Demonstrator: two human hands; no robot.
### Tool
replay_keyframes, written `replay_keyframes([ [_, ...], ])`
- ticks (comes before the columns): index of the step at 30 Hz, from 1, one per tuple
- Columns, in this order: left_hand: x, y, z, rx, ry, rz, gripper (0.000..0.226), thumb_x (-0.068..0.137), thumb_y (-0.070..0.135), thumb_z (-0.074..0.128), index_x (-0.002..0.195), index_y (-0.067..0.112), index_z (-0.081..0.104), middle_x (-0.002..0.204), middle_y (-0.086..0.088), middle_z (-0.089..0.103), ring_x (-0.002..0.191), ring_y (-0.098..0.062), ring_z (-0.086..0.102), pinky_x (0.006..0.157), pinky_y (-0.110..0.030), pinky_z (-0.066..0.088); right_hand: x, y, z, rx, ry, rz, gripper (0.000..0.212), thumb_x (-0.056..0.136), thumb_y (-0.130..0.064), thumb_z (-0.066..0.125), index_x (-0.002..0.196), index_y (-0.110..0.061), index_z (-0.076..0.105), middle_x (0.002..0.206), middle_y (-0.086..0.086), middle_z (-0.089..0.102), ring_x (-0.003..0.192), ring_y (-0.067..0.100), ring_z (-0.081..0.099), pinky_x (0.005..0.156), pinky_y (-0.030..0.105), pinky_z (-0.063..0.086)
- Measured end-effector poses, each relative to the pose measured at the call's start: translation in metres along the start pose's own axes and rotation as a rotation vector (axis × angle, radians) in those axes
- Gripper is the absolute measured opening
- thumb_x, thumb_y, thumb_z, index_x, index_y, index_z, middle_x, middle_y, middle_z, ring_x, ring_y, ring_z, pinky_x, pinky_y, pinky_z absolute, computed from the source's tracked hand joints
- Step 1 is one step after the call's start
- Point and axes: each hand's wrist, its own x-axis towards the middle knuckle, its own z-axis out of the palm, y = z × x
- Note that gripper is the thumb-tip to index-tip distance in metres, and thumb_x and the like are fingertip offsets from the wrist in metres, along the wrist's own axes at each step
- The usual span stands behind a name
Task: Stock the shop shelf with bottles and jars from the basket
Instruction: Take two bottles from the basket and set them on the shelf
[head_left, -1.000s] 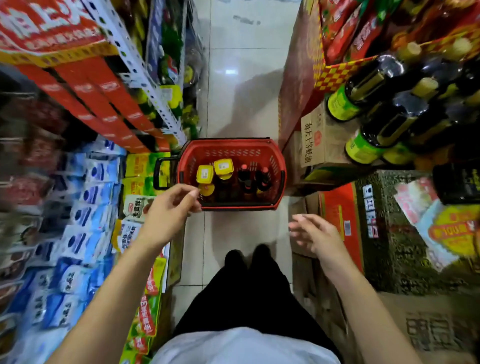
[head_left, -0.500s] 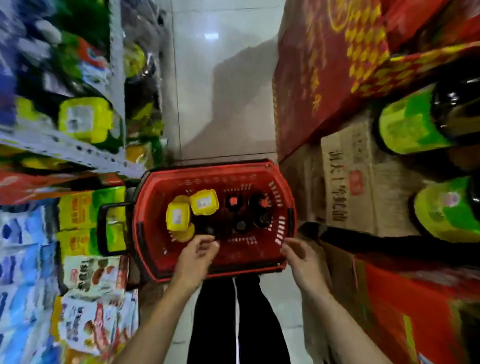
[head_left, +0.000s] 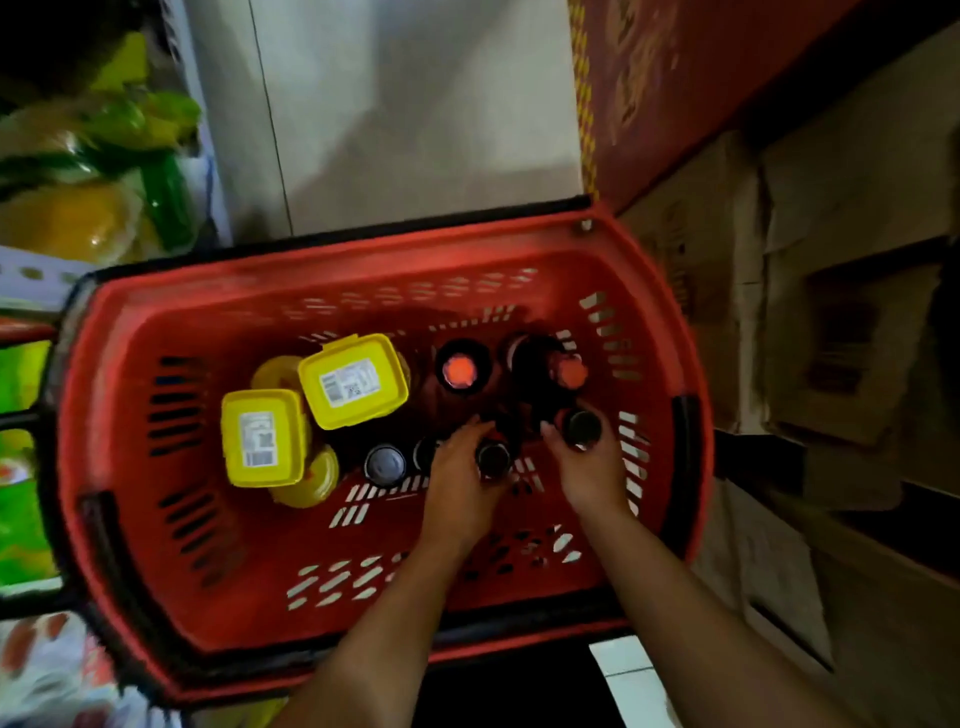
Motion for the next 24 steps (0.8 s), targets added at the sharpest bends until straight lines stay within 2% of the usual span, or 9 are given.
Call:
replay_keyframes([
  [3,0.012,-0.003,0.001,0.0,-0.021,0.045,0.05,0.074,0.007,0.07,0.122,0.012,0.056,0.142,-0.015,0.042,0.134,-0.022,0.038,0.108,-0.025,0.027,0.004,0.008,0.004,-0.034,0.032,-0.074,0.035,0.082,-0.017,0.066,0.115,-0.012,0.057,0.118,0.008,0.063,0.113,0.021,0.055,0.102,0.039,0.041],
  [6,0.011,-0.005,0.002,-0.046,-0.06,0.045,0.045,0.076,0.006,0.069,0.119,0.013,0.057,0.145,-0.01,0.04,0.131,-0.01,0.033,0.114,-0.034,0.026,-0.004,0.01,0.005,-0.06,0.015,-0.071,0.036,0.083,-0.014,0.064,0.117,-0.013,0.056,0.118,0.008,0.063,0.113,0.02,0.055,0.1,0.033,0.041],
  [8,0.006,-0.004,0.0,-0.072,-0.048,0.038,0.044,0.077,0.006,0.069,0.118,0.015,0.057,0.143,0.0,0.039,0.128,-0.006,0.033,0.114,-0.034,0.027,-0.011,0.007,0.004,-0.067,-0.004,-0.078,0.036,0.083,-0.01,0.064,0.118,-0.011,0.056,0.116,0.009,0.064,0.111,0.02,0.056,0.091,0.019,0.039],
  [10,-0.002,-0.002,-0.004,-0.08,-0.03,0.003,0.045,0.075,0.008,0.071,0.118,0.015,0.057,0.137,0.009,0.038,0.125,-0.004,0.037,0.107,-0.02,0.028,-0.019,0.003,-0.002,-0.079,-0.008,-0.094,0.036,0.083,-0.011,0.064,0.117,-0.012,0.056,0.116,0.008,0.064,0.11,0.018,0.055,0.086,0.014,0.035],
  [14,-0.034,0.014,-0.024,-0.08,-0.071,-0.019,0.047,0.073,0.011,0.073,0.117,0.017,0.057,0.135,0.013,0.037,0.127,-0.004,0.038,0.091,0.003,0.026,-0.051,-0.009,-0.027,-0.086,-0.031,-0.091,0.037,0.082,-0.014,0.066,0.119,-0.016,0.056,0.118,-0.006,0.055,0.111,0.007,0.047,0.094,0.017,0.034],
  [16,-0.056,0.037,-0.041,-0.07,-0.057,-0.033,0.048,0.073,0.011,0.073,0.118,0.019,0.057,0.139,0.007,0.043,0.126,-0.006,0.042,0.093,0.0,0.03,-0.075,-0.024,-0.044,-0.086,-0.038,-0.11,0.039,0.081,-0.014,0.067,0.119,-0.016,0.057,0.115,-0.009,0.055,0.112,0.007,0.048,0.094,0.018,0.035],
  [19,-0.097,0.08,-0.073,0.008,-0.037,-0.036,0.051,0.074,0.015,0.073,0.121,0.023,0.056,0.136,0.004,0.051,0.123,-0.011,0.049,0.096,-0.021,0.039,-0.114,-0.049,-0.073,-0.052,-0.06,-0.095,0.041,0.08,-0.017,0.068,0.119,-0.019,0.056,0.122,0.002,0.06,0.118,0.018,0.052,0.099,0.028,0.04],
  [23,-0.159,0.139,-0.124,-0.005,-0.051,0.073,0.045,0.076,0.016,0.071,0.119,0.022,0.056,0.133,0.02,0.043,0.134,-0.01,0.037,0.097,-0.014,0.032,-0.185,-0.095,-0.122,0.046,-0.107,-0.156,0.038,0.08,-0.008,0.067,0.114,-0.019,0.055,0.13,-0.006,0.05,0.122,0.008,0.044,0.086,0.0,0.034],
  [24,-0.175,0.155,-0.137,-0.011,-0.033,0.104,0.045,0.076,0.014,0.071,0.118,0.02,0.056,0.131,0.02,0.044,0.135,-0.012,0.035,0.098,-0.012,0.031,-0.207,-0.109,-0.135,0.052,-0.102,-0.209,0.037,0.079,-0.007,0.067,0.111,-0.021,0.056,0.131,-0.007,0.049,0.121,0.006,0.043,0.084,-0.002,0.033],
])
